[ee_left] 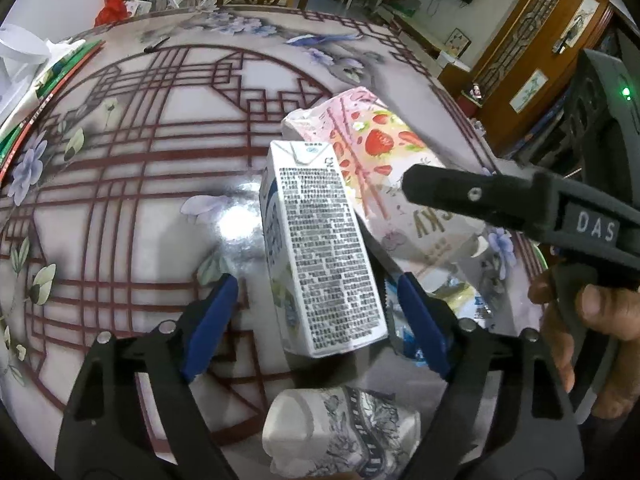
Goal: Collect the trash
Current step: 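Grasp white milk carton with left gripper while right gripper grasps strawberry snack bag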
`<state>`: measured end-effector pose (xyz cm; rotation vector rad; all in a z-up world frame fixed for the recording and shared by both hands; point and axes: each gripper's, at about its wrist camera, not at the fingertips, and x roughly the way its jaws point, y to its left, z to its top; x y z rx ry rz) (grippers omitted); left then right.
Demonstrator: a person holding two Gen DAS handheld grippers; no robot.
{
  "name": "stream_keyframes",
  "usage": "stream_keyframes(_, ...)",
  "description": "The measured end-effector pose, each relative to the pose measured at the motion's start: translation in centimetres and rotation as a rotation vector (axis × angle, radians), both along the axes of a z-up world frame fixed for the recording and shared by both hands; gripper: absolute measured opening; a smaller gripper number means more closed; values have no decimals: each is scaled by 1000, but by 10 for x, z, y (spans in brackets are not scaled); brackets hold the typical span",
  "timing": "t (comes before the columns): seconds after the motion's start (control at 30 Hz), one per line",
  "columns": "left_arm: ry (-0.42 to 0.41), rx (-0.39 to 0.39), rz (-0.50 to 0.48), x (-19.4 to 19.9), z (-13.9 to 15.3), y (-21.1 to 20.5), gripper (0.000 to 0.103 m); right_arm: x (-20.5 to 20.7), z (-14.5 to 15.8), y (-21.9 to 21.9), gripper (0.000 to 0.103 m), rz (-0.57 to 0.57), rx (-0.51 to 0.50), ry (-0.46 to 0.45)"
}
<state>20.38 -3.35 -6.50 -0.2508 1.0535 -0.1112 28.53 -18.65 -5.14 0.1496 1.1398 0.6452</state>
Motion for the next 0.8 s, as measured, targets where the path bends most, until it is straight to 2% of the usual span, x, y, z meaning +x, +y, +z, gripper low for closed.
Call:
stream_keyframes(0.1,19,-5,3,3,-6,1,71,1,-5,7,72,17,-11,4)
stream_keyframes(0.17,24,-7,2,4,-8,2,63,1,-6,10,62,20,-15,3)
stream_keyframes(0.27,26,-16,-8,5,-9,0,52,2,-9,16,39,38,-24,8)
stream_keyframes(0.37,21,-8,-12,5,-9,-2,49,1,-9,18,34,41,-19,4)
stream_keyframes(0.5,13,-11,1,3,-7,0,45,0,-8,17,33,35,-14,-5)
stream_keyframes(0.57,12,-7,6,2,-6,2,39,-2,-6,16,33,33,-7,-14)
stream_keyframes(0.8,-12,1,16,-6,4,8,36,-7,7,17,32,36,8,-53)
